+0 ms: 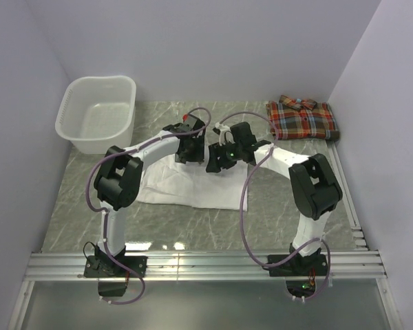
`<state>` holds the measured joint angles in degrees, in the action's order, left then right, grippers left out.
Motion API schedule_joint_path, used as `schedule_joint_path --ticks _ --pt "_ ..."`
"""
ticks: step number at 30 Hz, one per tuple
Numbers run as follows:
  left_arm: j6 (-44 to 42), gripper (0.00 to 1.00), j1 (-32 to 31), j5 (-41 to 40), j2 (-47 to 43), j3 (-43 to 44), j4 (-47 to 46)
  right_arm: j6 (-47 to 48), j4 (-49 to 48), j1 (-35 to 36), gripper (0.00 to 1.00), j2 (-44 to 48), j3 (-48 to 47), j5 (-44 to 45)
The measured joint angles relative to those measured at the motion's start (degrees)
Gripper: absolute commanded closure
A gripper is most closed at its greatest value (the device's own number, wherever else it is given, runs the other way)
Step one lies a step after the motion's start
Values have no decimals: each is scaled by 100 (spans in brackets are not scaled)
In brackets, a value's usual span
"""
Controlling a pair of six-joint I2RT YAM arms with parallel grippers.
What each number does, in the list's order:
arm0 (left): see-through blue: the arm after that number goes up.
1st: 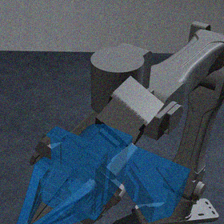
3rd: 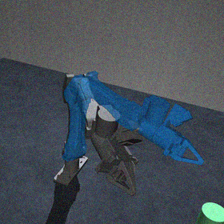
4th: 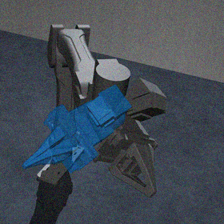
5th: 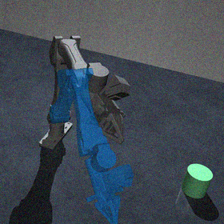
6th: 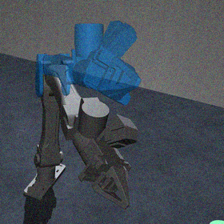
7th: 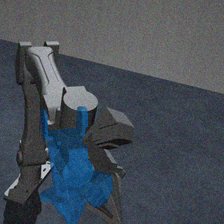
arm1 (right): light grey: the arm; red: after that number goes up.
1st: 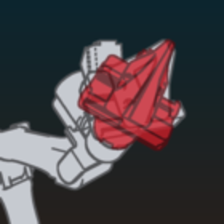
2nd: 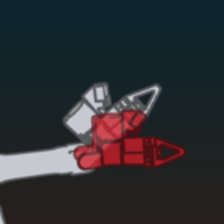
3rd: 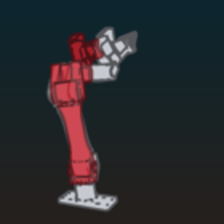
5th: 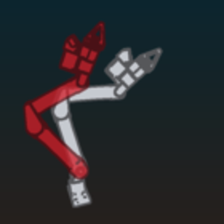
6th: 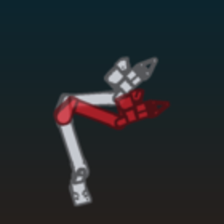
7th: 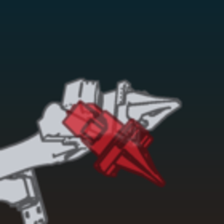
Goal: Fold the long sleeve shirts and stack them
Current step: Fold the shirt
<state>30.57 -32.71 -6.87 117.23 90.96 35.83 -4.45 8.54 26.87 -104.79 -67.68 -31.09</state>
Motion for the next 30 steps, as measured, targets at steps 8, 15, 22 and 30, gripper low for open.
schedule_joint_path --ticks 8,15,22,30 --pt "9 33 -13 2 0 -358 -11 219 125 37 32 -535 -339 -236" --pt "13 33 -15 0 0 -363 -63 529 420 114 36 -807 -699 -721" --pt "31 33 -15 -4 7 -363 -74 857 898 216 50 -988 -817 -1097" --pt "35 33 -15 -13 7 -363 -83 1084 1217 225 56 -857 -787 -1366"
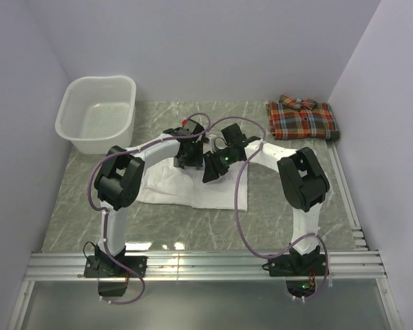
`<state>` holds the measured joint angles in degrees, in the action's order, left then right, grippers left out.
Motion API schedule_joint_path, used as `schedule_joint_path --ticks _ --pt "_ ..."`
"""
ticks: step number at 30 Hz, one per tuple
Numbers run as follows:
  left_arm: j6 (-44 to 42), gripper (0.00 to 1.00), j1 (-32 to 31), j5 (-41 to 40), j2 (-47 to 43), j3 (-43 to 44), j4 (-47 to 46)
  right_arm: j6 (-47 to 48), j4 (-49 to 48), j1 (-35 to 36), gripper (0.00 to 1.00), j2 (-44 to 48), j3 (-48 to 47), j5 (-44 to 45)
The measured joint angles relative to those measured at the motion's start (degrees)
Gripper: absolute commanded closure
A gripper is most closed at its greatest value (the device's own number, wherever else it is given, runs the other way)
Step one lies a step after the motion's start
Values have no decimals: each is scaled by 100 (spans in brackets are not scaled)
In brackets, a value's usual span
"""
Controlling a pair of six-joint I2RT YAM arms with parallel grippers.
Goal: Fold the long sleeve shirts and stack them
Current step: Fold the shirt
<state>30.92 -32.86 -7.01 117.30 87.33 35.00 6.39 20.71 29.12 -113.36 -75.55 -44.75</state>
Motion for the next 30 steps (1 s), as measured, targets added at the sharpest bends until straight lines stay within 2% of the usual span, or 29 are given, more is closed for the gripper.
schedule_joint_path --ticks 5,8,16,23,26,28,30 --pt "17 33 2 -9 0 0 2 26 0 -2 55 378 223 -31" --pt "28 33 7 -42 -4 -17 -7 -186 -177 -20 53 761 483 238" --pt "282 24 129 -302 -269 -195 120 -914 -778 -87 37 2079 793 1893" --pt "651 21 310 -748 -1220 -291 350 -1622 -1165 -282 32 3200 1388 2874" --pt "793 30 299 -623 -1738 -522 249 -2057 -1281 -562 32 3545 1947 2900" --pt "903 33 238 -302 -2041 -761 33 -2341 -1399 -815 32 3775 2430 2868" --pt "997 49 136 116 -2188 -966 -225 -2586 -1449 -1025 32 4000 2879 2815"
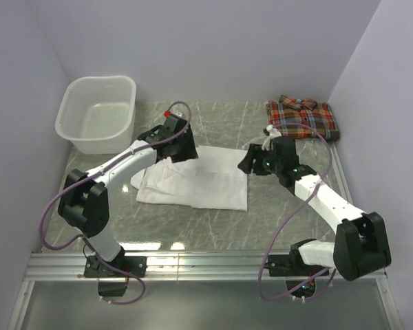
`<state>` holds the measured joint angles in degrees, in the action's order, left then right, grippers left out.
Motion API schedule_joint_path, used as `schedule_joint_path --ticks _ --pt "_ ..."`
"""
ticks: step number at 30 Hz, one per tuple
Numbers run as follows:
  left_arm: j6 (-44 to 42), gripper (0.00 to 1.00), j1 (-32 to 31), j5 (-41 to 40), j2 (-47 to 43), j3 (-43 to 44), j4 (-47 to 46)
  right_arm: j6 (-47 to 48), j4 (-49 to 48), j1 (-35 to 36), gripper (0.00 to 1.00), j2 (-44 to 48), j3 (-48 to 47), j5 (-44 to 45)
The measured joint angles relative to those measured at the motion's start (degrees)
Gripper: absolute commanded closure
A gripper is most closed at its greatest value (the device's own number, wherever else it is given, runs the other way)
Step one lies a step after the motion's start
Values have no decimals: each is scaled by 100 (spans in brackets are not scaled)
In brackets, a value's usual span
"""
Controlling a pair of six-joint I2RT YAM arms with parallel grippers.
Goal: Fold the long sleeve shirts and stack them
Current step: Fold the shirt
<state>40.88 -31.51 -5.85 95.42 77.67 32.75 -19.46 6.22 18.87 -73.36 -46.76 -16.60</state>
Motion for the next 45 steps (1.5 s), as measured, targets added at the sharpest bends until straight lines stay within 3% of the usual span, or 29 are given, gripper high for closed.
schedule_joint_path --ticks 1,2,3,7,13,19,22,23,25,26,30,39,45 --pt "74 55 -74 267 -4 -90 -201 -105 -24 -118 32 138 216 -31" --pt "114 68 -142 509 13 -186 -404 -216 -24 -210 32 269 391 -74" --pt "173 70 -203 767 63 -280 -590 -271 -35 -269 33 363 503 -109" --pt "299 73 -354 1362 483 -435 -1150 -522 -251 -455 33 662 874 -345" --pt "361 73 -262 1436 1169 -450 -1521 -776 -590 -610 34 726 1416 -623" --pt "380 62 -85 1178 1517 -538 -1569 -861 -636 -750 34 752 1556 -680" --pt "380 43 -63 1060 1534 -511 -1523 -883 -603 -872 34 870 1558 -636" --pt "358 26 -85 933 1493 -501 -1497 -885 -570 -905 33 942 1558 -581" --pt "343 14 -173 621 1364 -501 -1373 -901 -442 -966 26 1161 1558 -485" --pt "326 12 -236 439 1285 -501 -1279 -907 -380 -994 16 1285 1556 -433" --pt "238 11 -769 -457 890 -404 -824 -946 -7 -1080 0 1801 1469 -214" --pt "-251 18 -2811 -2015 584 -46 -308 -1228 1213 -1325 0 2957 1132 686" --pt "-581 22 -3674 -2702 1099 175 -125 -1784 2061 -1469 0 3853 1141 1801"
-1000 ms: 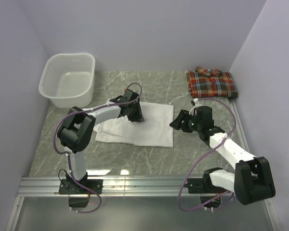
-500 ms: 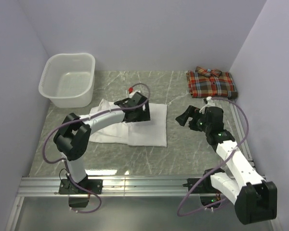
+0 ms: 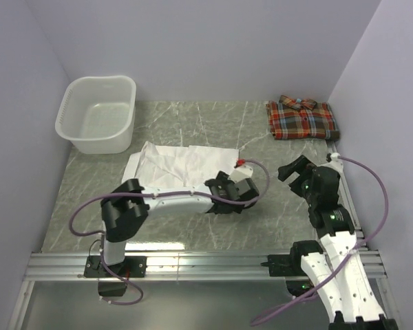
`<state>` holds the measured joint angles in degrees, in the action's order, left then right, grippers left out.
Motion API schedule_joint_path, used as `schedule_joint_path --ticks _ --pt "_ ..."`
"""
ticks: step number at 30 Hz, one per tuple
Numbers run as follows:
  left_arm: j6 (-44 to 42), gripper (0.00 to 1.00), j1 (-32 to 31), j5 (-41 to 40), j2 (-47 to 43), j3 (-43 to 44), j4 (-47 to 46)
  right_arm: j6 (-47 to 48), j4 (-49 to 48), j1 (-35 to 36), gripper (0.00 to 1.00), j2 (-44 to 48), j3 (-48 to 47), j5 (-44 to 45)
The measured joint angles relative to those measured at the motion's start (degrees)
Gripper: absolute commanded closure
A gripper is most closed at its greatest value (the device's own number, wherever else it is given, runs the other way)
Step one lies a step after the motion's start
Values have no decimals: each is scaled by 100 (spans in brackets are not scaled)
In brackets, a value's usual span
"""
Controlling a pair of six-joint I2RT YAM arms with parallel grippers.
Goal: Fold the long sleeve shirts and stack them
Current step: Fold the shirt
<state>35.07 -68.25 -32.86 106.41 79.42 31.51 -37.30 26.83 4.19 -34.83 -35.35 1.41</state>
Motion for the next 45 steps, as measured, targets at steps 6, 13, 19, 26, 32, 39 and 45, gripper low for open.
schedule_joint_path --ticks 6,13,19,26,32,39,45 --pt "-278 23 -435 -295 922 553 55 -234 439 -33 0 501 11 745" --pt "-470 27 -522 -498 1539 938 79 -273 601 -33 0 481 146 859" --pt "-479 58 -501 -597 1685 1062 87 -271 581 -33 1 439 232 745" --pt "-382 99 -501 -605 1731 1062 247 -269 466 -35 2 234 308 492" --pt "-323 100 -437 -595 1670 973 289 -278 81 -35 2 -267 310 11" --pt "-243 99 -190 -146 791 372 157 -719 -876 -46 1 -1792 415 -1281" --pt "-243 99 -138 90 293 308 -81 -1244 -2081 103 0 -3145 671 -2227"
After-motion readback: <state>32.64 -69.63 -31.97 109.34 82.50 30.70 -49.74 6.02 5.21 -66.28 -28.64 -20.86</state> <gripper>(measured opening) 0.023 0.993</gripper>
